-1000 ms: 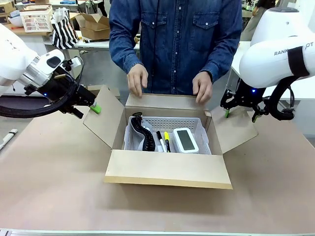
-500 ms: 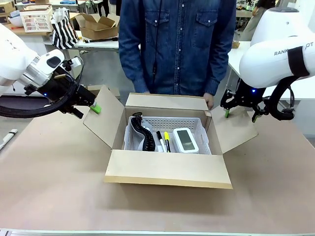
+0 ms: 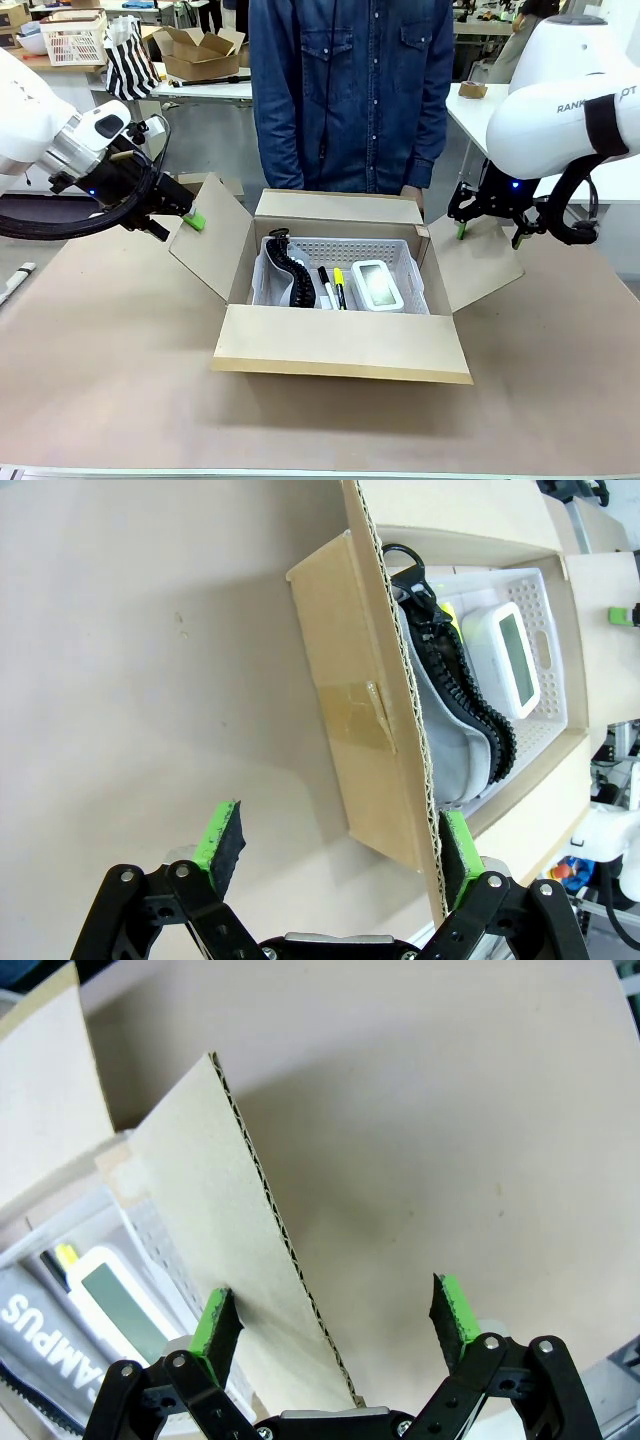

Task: Pack the gift set into the box.
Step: Lift both hands away from the flaps of the Package Box, then press and hold the closed box until the human finishes sealing it.

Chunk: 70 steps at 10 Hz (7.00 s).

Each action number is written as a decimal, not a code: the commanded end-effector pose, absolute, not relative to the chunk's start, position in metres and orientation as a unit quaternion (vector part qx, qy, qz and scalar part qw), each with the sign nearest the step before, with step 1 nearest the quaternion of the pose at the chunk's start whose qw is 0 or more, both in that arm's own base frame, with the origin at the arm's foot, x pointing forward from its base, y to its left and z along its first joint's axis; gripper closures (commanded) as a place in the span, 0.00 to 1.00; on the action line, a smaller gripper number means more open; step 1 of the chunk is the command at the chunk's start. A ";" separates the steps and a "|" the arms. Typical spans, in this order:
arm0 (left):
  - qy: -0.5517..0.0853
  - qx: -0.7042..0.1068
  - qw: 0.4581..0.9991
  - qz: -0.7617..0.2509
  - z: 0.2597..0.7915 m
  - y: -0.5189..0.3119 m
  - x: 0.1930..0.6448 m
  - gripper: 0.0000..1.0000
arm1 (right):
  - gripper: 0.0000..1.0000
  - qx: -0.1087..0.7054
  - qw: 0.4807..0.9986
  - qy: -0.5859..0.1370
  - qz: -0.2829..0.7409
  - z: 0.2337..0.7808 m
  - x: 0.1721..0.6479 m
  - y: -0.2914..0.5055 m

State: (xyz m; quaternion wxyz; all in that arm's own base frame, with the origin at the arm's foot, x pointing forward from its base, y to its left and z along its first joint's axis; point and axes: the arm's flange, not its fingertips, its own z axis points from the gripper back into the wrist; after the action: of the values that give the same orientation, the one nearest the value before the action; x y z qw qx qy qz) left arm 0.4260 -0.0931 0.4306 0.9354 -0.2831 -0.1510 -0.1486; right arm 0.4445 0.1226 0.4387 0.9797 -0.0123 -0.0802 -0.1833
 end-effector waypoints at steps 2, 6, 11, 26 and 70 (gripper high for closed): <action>-0.148 -0.276 0.939 -0.145 0.434 -0.093 0.426 0.00 | 0.00 -0.021 0.979 -0.082 -0.185 0.443 0.445 0.122; -0.148 -0.276 0.939 -0.145 0.434 -0.093 0.426 0.00 | 0.00 -0.021 0.979 -0.082 -0.185 0.443 0.445 0.122; -0.176 -0.402 0.876 -0.203 0.452 -0.079 0.412 0.00 | 0.00 0.177 0.966 -0.105 -0.155 0.479 0.427 0.112; -0.264 -0.611 0.676 -0.316 0.491 -0.016 0.370 0.00 | 0.00 0.546 0.807 -0.168 -0.149 0.561 0.371 0.015; -0.264 -0.611 0.676 -0.316 0.491 -0.016 0.370 0.00 | 0.00 0.546 0.807 -0.168 -0.149 0.561 0.371 0.015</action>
State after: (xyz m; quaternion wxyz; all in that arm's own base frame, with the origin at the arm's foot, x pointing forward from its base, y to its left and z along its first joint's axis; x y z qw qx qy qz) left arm 0.3743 -0.0147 0.4897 0.6748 -0.6092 -0.2656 -0.3208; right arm 0.3705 0.0134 0.5554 0.8059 0.5476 -0.1726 -0.1444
